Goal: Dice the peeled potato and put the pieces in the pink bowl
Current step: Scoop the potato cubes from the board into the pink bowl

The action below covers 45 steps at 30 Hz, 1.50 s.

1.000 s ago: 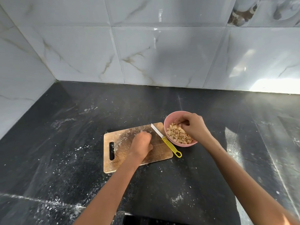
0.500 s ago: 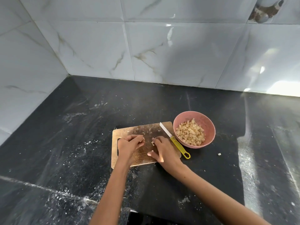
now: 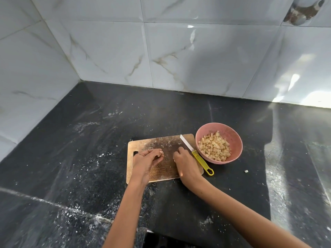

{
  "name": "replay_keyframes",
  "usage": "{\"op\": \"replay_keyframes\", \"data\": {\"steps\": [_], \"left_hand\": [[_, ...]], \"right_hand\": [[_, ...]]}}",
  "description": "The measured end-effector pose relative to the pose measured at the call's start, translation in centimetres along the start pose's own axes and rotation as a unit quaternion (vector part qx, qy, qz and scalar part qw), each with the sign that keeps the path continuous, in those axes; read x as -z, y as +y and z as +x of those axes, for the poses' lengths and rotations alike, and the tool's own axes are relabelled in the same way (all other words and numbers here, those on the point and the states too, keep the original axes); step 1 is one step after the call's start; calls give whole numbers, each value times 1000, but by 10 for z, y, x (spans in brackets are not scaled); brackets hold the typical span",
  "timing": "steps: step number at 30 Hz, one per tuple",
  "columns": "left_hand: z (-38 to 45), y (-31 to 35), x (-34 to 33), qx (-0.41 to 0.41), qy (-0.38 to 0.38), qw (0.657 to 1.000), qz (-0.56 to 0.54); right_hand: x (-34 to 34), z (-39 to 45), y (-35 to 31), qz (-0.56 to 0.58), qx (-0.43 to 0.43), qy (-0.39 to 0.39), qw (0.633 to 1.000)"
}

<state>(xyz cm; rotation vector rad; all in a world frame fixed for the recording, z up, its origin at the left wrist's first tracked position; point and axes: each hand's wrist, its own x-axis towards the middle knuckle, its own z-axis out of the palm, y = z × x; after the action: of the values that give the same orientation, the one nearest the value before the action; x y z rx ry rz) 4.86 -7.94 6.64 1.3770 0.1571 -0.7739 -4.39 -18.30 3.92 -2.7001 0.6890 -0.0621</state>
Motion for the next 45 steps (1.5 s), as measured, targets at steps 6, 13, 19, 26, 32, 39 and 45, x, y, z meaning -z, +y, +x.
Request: {"op": "replay_keyframes", "data": {"steps": [6,13,19,26,32,39,45], "left_hand": [[-1,5,-4,-2,-12,1000,-13],[-4,19,-28,-23,-65,998,-8],[-9,21,-88,-29,-132,989,67],[-8,17,-132,-17,-177,976,128],[-10,15,-142,-6,-189,970,150],[-10,14,-138,-45,-237,943,231],[-13,19,-111,-112,-205,941,244]], "right_hand": [[16,17,-2,318,-128,46,938],[97,5,37,389,-138,99,906],[129,-1,93,214,-167,110,956],[136,-10,96,192,-85,174,962],[118,-10,88,191,-54,158,967],[118,-6,109,139,-123,173,967],[115,-7,105,150,-106,156,970]]}}
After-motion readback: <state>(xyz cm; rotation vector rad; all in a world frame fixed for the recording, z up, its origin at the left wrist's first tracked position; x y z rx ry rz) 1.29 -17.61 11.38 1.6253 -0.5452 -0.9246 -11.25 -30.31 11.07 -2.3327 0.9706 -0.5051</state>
